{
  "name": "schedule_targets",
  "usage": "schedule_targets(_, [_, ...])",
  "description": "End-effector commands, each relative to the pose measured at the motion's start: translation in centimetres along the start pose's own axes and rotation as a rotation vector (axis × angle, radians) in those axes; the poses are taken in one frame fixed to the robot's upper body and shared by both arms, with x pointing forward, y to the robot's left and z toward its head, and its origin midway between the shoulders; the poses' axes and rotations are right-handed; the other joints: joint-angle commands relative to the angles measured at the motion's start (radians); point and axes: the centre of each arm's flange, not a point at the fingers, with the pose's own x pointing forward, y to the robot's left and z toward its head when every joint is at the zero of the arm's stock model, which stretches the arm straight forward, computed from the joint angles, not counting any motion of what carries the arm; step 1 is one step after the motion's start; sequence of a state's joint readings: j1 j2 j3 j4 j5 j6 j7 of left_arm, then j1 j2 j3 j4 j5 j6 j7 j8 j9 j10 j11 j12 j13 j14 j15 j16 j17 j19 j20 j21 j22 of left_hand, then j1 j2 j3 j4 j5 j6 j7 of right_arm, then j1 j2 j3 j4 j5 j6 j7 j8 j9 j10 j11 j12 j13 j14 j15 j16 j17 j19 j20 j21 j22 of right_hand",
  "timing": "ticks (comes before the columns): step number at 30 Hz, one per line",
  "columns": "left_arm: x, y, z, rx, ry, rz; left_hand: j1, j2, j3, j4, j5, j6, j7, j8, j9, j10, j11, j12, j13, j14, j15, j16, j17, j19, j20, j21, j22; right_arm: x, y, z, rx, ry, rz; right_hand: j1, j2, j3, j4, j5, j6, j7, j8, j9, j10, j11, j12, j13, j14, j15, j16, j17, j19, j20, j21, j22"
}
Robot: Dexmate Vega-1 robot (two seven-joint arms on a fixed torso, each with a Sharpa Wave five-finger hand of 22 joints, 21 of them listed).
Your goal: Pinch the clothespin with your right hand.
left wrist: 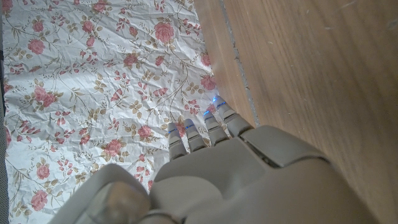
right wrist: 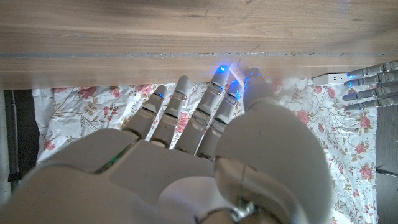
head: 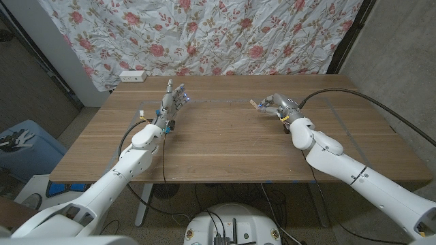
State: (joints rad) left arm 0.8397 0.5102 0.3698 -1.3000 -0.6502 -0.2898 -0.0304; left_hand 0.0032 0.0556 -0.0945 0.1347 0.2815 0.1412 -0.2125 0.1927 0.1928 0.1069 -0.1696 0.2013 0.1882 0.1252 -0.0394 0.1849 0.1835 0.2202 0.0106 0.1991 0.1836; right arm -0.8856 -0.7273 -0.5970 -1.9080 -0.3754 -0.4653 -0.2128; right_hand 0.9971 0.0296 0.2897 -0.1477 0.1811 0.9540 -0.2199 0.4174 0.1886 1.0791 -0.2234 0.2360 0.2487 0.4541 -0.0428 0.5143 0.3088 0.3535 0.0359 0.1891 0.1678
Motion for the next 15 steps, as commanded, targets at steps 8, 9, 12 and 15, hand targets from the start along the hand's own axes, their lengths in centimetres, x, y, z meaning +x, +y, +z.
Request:
schedule_targets(8, [0.0, 0.01, 0.0, 0.0, 0.0, 0.0, 0.001, 0.006, 0.001, 0.006, 0.008, 0.001, -0.009, 0.006, 0.005, 0.002, -0.008, 0.006, 0.002, 0.008, -0.006, 0.005, 0.004, 0.007, 0.0, 0.008, 0.002, -0.08, 0.25, -0.2, 0.055, -0.01, -0.026, 0.008, 0.012, -0.007, -0.006, 0.0, 0.012, -0.002, -0.004, 0.002, 0.011, 0.002, 0.006, 0.005, 0.016, -0.151, 0.012, 0.004, 0.013, -0.007, 0.007, 0.002])
schedule_targets(9, [0.0, 0.01, 0.0, 0.0, 0.0, 0.0, 0.001, 0.006, 0.001, 0.006, 0.008, 0.001, -0.009, 0.006, 0.005, 0.001, -0.008, 0.005, 0.002, 0.008, -0.005, 0.005, 0.004, 0.007, -0.001, 0.008, 0.002, -0.07, 0.26, -0.19, 0.057, -0.006, -0.029, 0.009, 0.013, -0.007, -0.006, 0.0, 0.013, -0.001, -0.004, 0.002, 0.012, 0.002, 0.007, 0.005, 0.017, -0.151, 0.013, 0.004, 0.013, -0.008, 0.007, 0.002])
schedule_targets(12, [0.0, 0.01, 0.0, 0.0, 0.0, 0.0, 0.001, 0.006, 0.001, 0.006, 0.008, 0.001, -0.009, 0.006, 0.005, 0.001, -0.008, 0.005, 0.002, 0.008, -0.006, 0.005, 0.004, 0.007, -0.001, 0.007, 0.002, -0.05, 0.3, -0.15, 0.059, -0.007, -0.032, 0.012, 0.016, -0.008, -0.007, 0.0, 0.019, -0.001, -0.004, 0.003, 0.015, 0.002, 0.008, 0.007, 0.021, -0.153, 0.016, 0.005, 0.015, -0.01, 0.007, 0.002])
schedule_targets(15, [0.0, 0.01, 0.0, 0.0, 0.0, 0.0, 0.001, 0.006, 0.001, 0.006, 0.008, 0.001, -0.009, 0.006, 0.005, 0.0, -0.007, 0.005, 0.002, 0.008, -0.006, 0.005, 0.004, 0.007, -0.001, 0.007, 0.002, -0.04, 0.34, -0.12, 0.06, -0.006, -0.035, 0.015, 0.018, -0.008, -0.008, -0.001, 0.022, -0.001, -0.004, 0.003, 0.018, 0.002, 0.01, 0.008, 0.023, -0.154, 0.018, 0.006, 0.017, -0.012, 0.008, 0.002])
